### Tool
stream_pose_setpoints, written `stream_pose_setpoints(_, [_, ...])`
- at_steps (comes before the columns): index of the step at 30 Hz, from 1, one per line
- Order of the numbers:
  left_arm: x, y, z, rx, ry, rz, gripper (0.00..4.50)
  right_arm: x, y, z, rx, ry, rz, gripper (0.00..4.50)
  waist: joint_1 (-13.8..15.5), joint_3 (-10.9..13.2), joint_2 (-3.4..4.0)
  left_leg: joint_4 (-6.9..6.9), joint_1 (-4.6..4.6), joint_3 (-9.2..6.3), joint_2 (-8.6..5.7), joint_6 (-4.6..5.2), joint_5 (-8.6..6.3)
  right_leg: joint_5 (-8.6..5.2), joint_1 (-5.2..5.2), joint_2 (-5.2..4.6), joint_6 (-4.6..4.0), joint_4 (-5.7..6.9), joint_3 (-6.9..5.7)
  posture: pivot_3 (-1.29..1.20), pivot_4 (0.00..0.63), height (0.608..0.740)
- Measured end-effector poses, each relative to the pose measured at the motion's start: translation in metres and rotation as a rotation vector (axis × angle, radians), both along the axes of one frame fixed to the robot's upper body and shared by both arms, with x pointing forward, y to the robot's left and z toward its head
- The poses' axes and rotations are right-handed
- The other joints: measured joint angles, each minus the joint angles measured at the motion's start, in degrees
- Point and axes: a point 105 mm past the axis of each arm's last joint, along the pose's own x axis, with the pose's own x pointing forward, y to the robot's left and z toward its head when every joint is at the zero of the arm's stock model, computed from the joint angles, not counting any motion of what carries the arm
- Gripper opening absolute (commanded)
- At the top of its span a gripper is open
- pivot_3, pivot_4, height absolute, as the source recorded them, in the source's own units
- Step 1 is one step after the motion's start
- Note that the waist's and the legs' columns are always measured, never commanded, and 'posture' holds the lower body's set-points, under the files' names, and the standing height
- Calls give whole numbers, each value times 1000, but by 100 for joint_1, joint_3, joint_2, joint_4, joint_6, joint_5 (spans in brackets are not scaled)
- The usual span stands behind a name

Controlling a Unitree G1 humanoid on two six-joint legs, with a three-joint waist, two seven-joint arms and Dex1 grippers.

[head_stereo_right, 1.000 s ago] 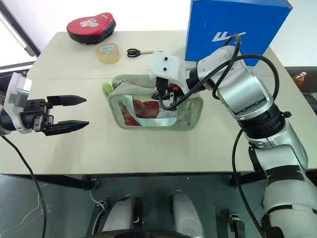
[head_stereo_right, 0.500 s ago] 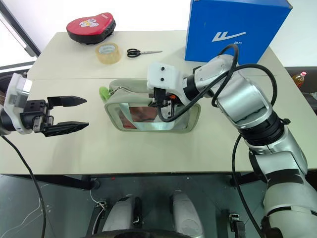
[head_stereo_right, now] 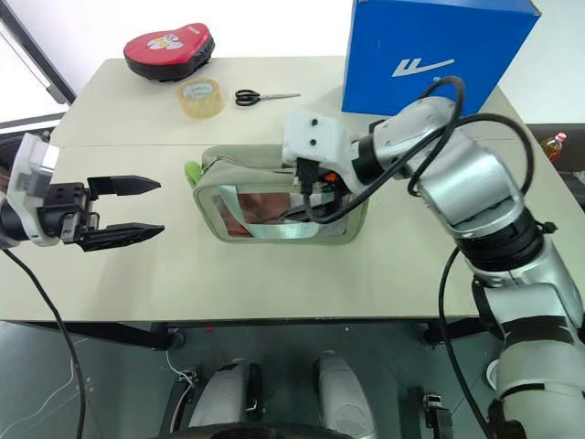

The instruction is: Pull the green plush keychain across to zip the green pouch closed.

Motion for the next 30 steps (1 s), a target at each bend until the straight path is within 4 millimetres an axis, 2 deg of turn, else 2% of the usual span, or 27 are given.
stream_pose_setpoints(4, [-1, -5, -5, -7, 13, -12, 4500, -6, -5, 11, 38, 0, 26, 4446, -9, 0, 0, 0, 0, -1, 0, 0, 0, 0, 1, 1, 0, 0, 0, 0, 150, 737])
stream_pose_setpoints(10, [0, -6, -10, -1, 24, 5, 4500, -12, -6, 16, 66, -5, 63, 4446, -6, 0, 0, 0, 0, -1, 1, 0, 0, 0, 0, 1, 0, 0, 0, 0, 150, 737])
stream_pose_setpoints(16, [7, 4, -14, -9, 42, 62, 4500, -12, -14, 4, 65, 2, 78, 4446, 7, 0, 0, 1, 0, 0, -1, 0, 0, 0, 2, 0, 0, 0, 0, 0, 150, 737])
stream_pose_setpoints(27, [13, 6, -9, -3, 25, 70, 4500, -1, -55, -11, 56, -7, -48, 4446, -1, 0, -1, 1, 0, 0, 0, 0, 0, 0, 3, 3, 0, -1, 0, 0, 150, 737])
stream_pose_setpoints(30, [16, 6, -6, -3, 15, 71, 4500, 2, -60, -19, 56, 17, -72, 3642, 3, 0, -1, 3, 0, 3, -1, 0, 0, 0, 4, 4, 0, -1, 0, 0, 150, 737])
